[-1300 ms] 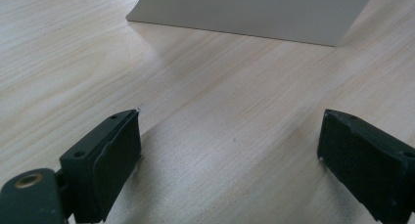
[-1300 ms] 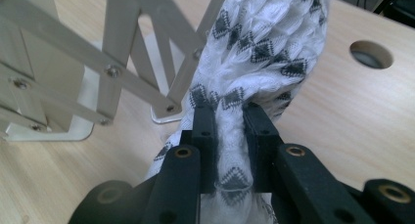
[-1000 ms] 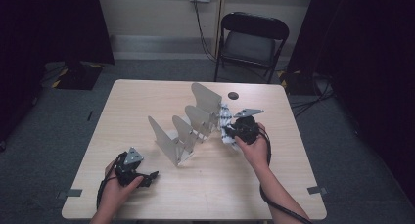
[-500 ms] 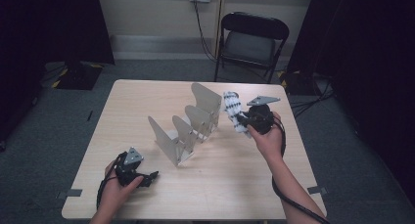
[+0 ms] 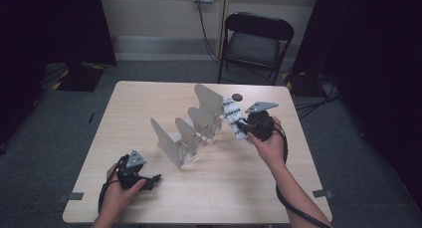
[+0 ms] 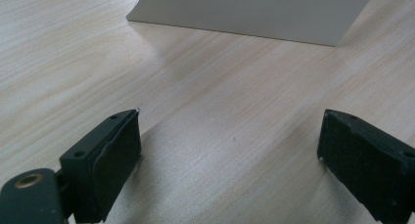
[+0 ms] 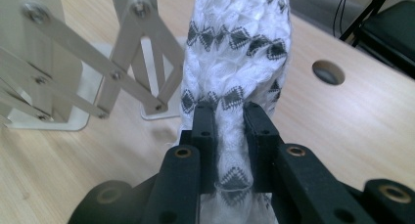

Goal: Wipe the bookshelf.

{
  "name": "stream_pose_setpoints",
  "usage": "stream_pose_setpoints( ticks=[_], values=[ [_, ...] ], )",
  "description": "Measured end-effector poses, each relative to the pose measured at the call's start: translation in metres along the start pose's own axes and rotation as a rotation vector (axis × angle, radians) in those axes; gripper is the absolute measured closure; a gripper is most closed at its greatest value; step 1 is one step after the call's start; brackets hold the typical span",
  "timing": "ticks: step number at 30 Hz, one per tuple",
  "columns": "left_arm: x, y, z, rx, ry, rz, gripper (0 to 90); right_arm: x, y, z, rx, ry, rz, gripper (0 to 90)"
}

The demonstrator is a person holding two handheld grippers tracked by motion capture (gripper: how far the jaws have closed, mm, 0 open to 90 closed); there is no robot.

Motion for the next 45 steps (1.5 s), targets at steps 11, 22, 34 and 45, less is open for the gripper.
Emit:
stream_pose_setpoints(
  ticks=[11,22,34,45],
  values=[
    [0.000,0.000,0.000,-0.001,0.002,-0.003,8.9,0.008,0.037,0.045,0.076,0.042,-0.043,78.1],
    [0.001,0.000,0.000,0.001,0.007,-0.004,9.0,0.017,0.059,0.073,0.136,0.034,-0.059,77.9],
    [0.000,0.000,0.000,0.002,-0.001,-0.003,8.9,0.003,0.023,0.055,0.077,0.044,-0.027,77.7],
    [0.000,0.000,0.000,0.001,0.001,-0.005,8.9,-0.010,-0.031,-0.016,-0.074,0.003,0.012,77.6]
  ],
)
Point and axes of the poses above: each handheld gripper's, and its own axes: y roughly forward along the jaws, z roughly out of its underside, x roughly to its left, the point moved 7 cm from there along y, roughly forward along the jaws, and after that the axes turned 5 degrees about -z, right-handed, at the moved point
